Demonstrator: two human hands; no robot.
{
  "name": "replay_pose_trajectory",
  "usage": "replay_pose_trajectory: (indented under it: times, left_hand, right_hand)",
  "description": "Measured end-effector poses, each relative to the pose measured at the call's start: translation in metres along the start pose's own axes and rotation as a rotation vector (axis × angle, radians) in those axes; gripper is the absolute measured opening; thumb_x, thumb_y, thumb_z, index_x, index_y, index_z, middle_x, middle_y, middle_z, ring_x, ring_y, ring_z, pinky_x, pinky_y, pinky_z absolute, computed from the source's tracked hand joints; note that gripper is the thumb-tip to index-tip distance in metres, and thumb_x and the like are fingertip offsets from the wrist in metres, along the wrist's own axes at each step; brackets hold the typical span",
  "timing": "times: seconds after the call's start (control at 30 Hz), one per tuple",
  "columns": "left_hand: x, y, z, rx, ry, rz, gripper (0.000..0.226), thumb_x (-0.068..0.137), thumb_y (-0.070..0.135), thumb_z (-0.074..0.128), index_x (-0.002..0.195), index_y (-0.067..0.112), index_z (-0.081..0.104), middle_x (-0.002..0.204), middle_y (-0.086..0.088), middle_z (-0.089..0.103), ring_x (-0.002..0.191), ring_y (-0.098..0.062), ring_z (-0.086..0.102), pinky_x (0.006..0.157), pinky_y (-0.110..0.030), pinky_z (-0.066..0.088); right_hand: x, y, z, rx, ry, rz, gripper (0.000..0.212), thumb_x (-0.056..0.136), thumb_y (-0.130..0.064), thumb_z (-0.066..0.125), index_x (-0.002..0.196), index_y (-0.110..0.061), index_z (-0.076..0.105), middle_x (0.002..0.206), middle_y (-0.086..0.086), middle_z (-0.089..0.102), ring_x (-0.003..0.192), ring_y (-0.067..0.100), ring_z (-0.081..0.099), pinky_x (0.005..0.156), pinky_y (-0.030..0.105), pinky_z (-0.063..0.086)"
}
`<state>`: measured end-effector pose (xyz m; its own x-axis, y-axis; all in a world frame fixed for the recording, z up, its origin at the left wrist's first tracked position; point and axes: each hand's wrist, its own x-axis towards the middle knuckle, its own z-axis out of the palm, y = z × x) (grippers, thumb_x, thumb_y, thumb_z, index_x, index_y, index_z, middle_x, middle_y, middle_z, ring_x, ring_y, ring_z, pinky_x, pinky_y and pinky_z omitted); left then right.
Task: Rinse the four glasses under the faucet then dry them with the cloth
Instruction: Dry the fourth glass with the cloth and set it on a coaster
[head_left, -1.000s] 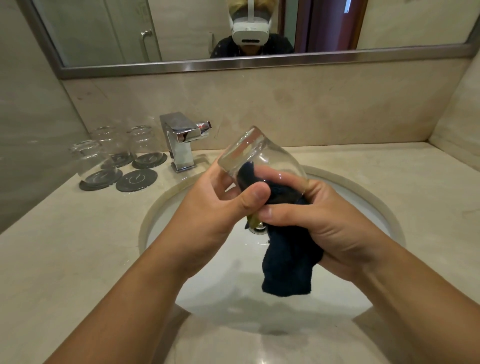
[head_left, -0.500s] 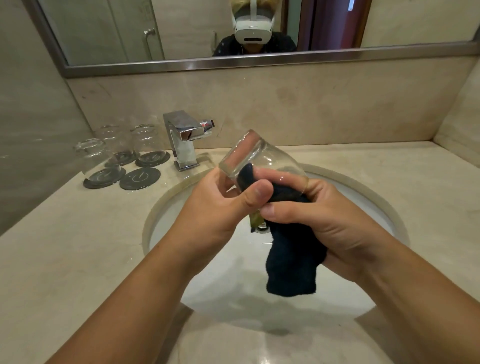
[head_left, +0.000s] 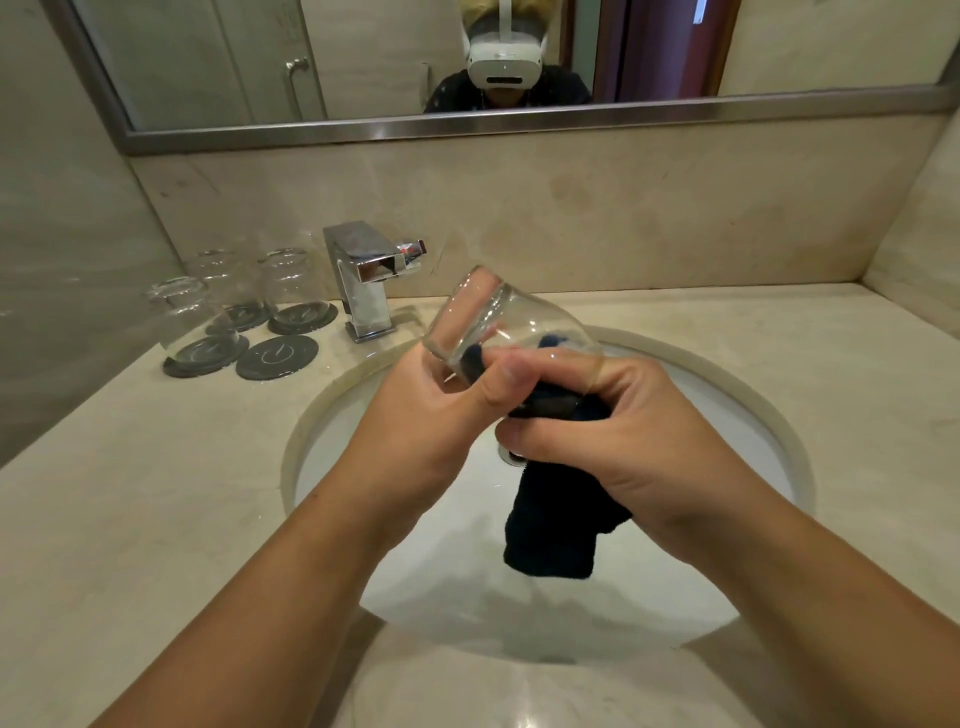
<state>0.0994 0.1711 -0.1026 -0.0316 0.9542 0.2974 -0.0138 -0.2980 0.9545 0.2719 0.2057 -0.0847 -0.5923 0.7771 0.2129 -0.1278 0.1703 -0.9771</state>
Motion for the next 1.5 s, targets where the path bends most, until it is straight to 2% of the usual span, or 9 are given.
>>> replay_pose_trajectory:
  times: [0.3, 0.4, 0.53, 0.63, 0.77, 0.97, 1.1, 1.23, 1.5]
  left_hand:
    - [-0.001, 0.001, -0.003, -0.038, -0.012, 0.013, 0.066, 0.084, 0.044, 0.088, 0.144, 0.039, 0.060, 0.140, -0.007, 0.071, 0.138, -0.027, 0.062, 0.112, -0.034, 0.051]
    - [-0.001, 0.001, 0.002, -0.026, 0.004, -0.040, 0.082, 0.092, 0.046, 0.078, 0.160, 0.018, 0.042, 0.137, -0.002, 0.073, 0.135, -0.019, 0.065, 0.111, -0.031, 0.051]
    - [-0.001, 0.002, 0.003, 0.003, 0.028, -0.032, 0.105, 0.074, 0.072, 0.082, 0.149, 0.004, 0.055, 0.142, -0.014, 0.069, 0.138, -0.026, 0.063, 0.124, -0.050, 0.041]
    - [-0.001, 0.001, 0.000, 0.033, 0.005, -0.024, 0.113, 0.073, 0.069, 0.084, 0.154, -0.001, 0.048, 0.138, -0.015, 0.072, 0.138, -0.029, 0.063, 0.124, -0.056, 0.039]
    - [-0.001, 0.001, -0.004, 0.002, 0.021, -0.009, 0.108, 0.074, 0.059, 0.089, 0.161, 0.015, 0.044, 0.145, -0.014, 0.067, 0.142, -0.031, 0.059, 0.125, -0.057, 0.037]
    - [-0.002, 0.001, 0.001, -0.046, 0.002, 0.009, 0.057, 0.102, 0.023, 0.070, 0.154, 0.028, 0.049, 0.145, -0.011, 0.067, 0.140, -0.028, 0.061, 0.118, -0.039, 0.048]
    - [-0.001, 0.000, 0.007, -0.058, 0.042, -0.056, 0.076, 0.094, 0.048, 0.071, 0.161, 0.033, 0.038, 0.140, -0.011, 0.071, 0.135, -0.025, 0.066, 0.118, -0.043, 0.047]
    - [-0.001, -0.002, 0.003, -0.036, 0.016, -0.070, 0.121, 0.074, 0.067, 0.086, 0.162, 0.001, 0.035, 0.139, -0.016, 0.071, 0.137, -0.028, 0.064, 0.125, -0.051, 0.039]
    - [-0.003, -0.003, -0.003, -0.023, 0.000, -0.015, 0.103, 0.076, 0.055, 0.089, 0.160, 0.019, 0.042, 0.147, -0.017, 0.065, 0.143, -0.033, 0.057, 0.124, -0.055, 0.040]
  right_hand:
    - [0.002, -0.002, -0.007, 0.307, -0.040, 0.119, 0.043, 0.073, -0.008, 0.081, 0.107, -0.034, 0.085, 0.105, -0.001, 0.080, 0.087, 0.014, 0.070, 0.090, 0.032, 0.055]
    - [0.001, -0.002, -0.002, 0.166, 0.016, 0.024, 0.045, 0.075, 0.001, 0.087, 0.105, -0.031, 0.085, 0.103, -0.004, 0.081, 0.091, 0.008, 0.074, 0.089, 0.028, 0.055]
    - [-0.001, 0.000, 0.003, -0.009, 0.056, -0.078, 0.039, 0.084, 0.003, 0.080, 0.108, -0.028, 0.083, 0.101, -0.012, 0.081, 0.091, 0.000, 0.073, 0.087, 0.020, 0.056]
    - [-0.001, 0.000, -0.001, 0.004, 0.032, -0.032, 0.038, 0.083, -0.001, 0.081, 0.114, -0.022, 0.083, 0.108, -0.008, 0.081, 0.095, 0.005, 0.073, 0.097, 0.033, 0.057]
    - [0.002, 0.000, -0.008, 0.196, -0.031, 0.117, 0.048, 0.073, -0.009, 0.089, 0.117, -0.028, 0.082, 0.121, -0.001, 0.078, 0.101, 0.013, 0.071, 0.106, 0.043, 0.052]
    - [0.003, 0.000, -0.009, 0.318, -0.022, 0.131, 0.049, 0.071, -0.004, 0.088, 0.112, -0.031, 0.084, 0.109, 0.002, 0.080, 0.094, 0.016, 0.071, 0.088, 0.027, 0.057]
    - [0.000, 0.000, 0.001, 0.041, 0.032, -0.020, 0.040, 0.084, 0.003, 0.080, 0.112, -0.027, 0.084, 0.106, -0.005, 0.082, 0.099, 0.009, 0.076, 0.093, 0.025, 0.055]
    - [-0.001, 0.001, 0.001, -0.011, 0.012, -0.035, 0.037, 0.088, 0.001, 0.078, 0.116, -0.022, 0.081, 0.097, -0.014, 0.080, 0.085, -0.001, 0.071, 0.082, 0.015, 0.052]
    - [0.003, 0.000, -0.011, 0.265, -0.082, 0.149, 0.048, 0.072, -0.005, 0.085, 0.111, -0.033, 0.084, 0.111, 0.000, 0.079, 0.092, 0.014, 0.068, 0.091, 0.030, 0.055]
